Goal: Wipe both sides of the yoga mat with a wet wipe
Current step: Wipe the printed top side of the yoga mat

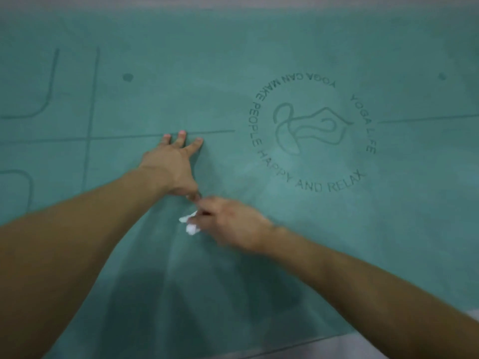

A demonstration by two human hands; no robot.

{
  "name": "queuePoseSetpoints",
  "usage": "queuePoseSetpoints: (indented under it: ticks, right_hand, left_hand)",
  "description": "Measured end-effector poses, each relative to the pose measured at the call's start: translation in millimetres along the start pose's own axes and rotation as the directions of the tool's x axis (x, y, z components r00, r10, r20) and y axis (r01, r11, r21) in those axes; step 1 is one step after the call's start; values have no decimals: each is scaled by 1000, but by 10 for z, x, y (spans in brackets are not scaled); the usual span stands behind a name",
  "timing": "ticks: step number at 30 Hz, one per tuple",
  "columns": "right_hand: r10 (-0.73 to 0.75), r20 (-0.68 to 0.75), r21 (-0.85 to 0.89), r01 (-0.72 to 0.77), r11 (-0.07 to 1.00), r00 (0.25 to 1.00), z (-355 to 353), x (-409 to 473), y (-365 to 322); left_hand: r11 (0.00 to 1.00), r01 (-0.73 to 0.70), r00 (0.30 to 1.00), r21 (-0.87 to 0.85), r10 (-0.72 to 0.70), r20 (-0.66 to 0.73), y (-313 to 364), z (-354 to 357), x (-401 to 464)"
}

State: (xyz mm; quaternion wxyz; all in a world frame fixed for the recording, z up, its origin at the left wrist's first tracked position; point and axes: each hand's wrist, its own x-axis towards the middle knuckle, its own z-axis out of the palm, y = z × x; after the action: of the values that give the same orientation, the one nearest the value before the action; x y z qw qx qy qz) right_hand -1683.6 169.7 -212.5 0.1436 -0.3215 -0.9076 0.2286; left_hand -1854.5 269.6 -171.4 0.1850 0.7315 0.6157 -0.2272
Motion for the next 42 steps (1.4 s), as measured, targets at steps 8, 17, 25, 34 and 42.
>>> queuePoseSetpoints:
  ticks: [8, 17, 25, 34, 42]
  right_hand:
    - [666, -485, 174, -683, 709, 567, -482, 515, 945]
    - [775, -531, 192, -842, 505, 343, -663, 488, 1309]
    - [589, -404, -26, -652, 758, 700, -644, 195, 1145]
    - [656, -366, 158, -650, 743, 661, -250, 593, 607]
    - [725, -485, 37, -817, 576, 489, -918, -513, 1478]
  left_hand:
    - [1000, -2, 999, 18, 3, -43, 8, -19, -42]
    - [1000, 13, 999, 12, -12, -43, 25, -72, -98]
    - [1000, -2, 999, 15, 2, -40, 2, -50, -115]
    - [1000, 20, 1000, 24, -20, -17, 38, -36, -41]
    - [1000, -3, 1000, 30, 3, -11, 4, -8, -51]
